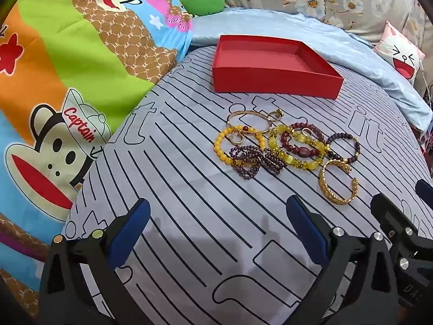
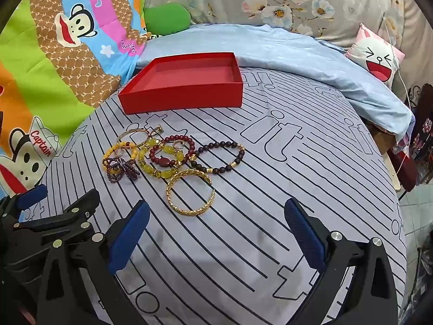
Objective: Organize jewelry
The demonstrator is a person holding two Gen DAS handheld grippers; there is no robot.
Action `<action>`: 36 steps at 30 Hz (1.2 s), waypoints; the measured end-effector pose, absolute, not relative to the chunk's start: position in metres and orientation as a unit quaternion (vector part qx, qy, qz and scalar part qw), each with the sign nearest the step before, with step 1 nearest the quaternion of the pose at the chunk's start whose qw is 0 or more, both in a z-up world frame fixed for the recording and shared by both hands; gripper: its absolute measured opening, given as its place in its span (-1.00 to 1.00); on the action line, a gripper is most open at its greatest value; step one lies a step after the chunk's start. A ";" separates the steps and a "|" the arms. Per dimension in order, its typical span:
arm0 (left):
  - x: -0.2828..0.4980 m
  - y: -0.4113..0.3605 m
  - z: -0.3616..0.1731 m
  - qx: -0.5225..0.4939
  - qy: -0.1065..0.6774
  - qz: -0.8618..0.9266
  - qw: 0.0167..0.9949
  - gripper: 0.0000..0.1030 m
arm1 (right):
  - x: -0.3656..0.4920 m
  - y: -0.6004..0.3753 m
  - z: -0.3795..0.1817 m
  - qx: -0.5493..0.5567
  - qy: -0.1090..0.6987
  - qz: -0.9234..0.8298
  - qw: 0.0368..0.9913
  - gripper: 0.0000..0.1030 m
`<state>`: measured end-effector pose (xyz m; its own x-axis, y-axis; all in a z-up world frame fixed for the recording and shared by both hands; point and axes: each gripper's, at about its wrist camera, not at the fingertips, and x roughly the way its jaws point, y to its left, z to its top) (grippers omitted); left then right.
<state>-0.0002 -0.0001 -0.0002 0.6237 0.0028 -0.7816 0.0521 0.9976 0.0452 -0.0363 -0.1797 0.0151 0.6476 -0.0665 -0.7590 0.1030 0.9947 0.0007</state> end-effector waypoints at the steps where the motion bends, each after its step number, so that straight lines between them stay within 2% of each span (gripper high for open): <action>1: -0.001 0.000 0.000 0.030 0.433 -0.012 0.901 0.86 | -0.036 -0.179 0.015 0.021 0.416 -0.047 0.908 0.86; 12: 0.001 0.002 -0.002 0.025 0.448 -0.003 0.893 0.86 | -0.038 -0.179 0.012 0.022 0.411 -0.045 0.910 0.86; 36: 0.002 0.004 -0.001 0.033 0.425 0.012 0.904 0.86 | -0.031 -0.174 0.015 0.013 0.414 -0.041 0.909 0.86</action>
<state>0.0022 0.0041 -0.0005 0.6381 0.0498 -0.7683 0.0057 0.9976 0.0693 -0.0313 -0.1740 0.0149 0.6544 -0.0642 -0.7534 0.0855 0.9963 -0.0106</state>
